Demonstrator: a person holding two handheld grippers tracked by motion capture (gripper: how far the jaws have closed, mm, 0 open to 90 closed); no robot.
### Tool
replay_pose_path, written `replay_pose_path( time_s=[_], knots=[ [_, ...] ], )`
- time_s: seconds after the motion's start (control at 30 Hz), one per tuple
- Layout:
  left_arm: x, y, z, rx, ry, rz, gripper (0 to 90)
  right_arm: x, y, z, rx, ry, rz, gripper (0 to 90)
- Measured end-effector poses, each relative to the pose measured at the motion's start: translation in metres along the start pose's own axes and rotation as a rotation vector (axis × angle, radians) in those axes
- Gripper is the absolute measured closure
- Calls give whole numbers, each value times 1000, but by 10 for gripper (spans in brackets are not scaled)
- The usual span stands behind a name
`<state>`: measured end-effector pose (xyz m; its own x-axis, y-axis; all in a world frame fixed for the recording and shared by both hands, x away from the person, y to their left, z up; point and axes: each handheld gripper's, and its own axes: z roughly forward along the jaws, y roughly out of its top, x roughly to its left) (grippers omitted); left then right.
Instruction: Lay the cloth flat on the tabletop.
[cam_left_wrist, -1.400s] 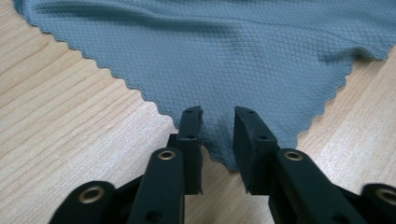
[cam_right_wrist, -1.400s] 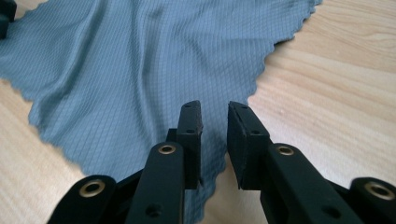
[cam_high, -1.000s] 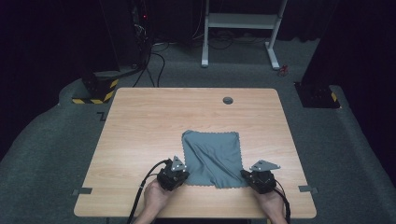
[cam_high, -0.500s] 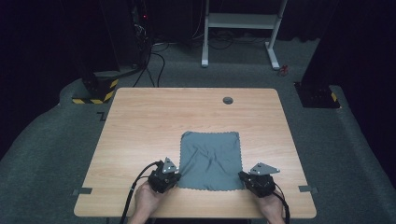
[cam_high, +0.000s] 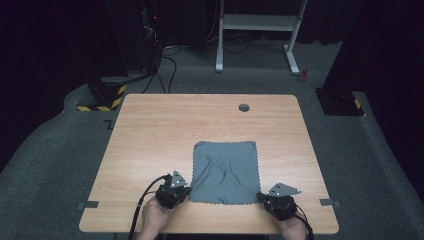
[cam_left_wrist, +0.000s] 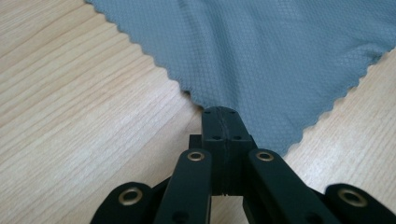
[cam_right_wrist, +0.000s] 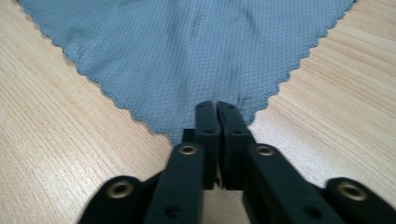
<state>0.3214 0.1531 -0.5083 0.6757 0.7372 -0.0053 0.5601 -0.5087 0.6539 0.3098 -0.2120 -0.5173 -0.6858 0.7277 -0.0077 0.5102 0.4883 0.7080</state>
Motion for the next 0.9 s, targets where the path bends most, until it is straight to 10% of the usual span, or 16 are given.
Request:
replay_pose_path(
  time_s=[0.23, 0.4, 0.57, 0.9],
  knots=[
    [-6, -2, -6, -68, -36, -14, 739, 2, -1, -3, -8, 3, -7, 839],
    [-13, -1, 2, -37, -14, 28, 677, 6, -3, -4, -21, 18, -10, 799],
    [-15, -5, 3, -37, -13, 14, 656, 6, -5, -5, 1, -9, -47, 899],
    [-3, -1, 0, -34, -27, -40, 575, 6, -2, -9, -12, 8, -26, 813]
  ],
)
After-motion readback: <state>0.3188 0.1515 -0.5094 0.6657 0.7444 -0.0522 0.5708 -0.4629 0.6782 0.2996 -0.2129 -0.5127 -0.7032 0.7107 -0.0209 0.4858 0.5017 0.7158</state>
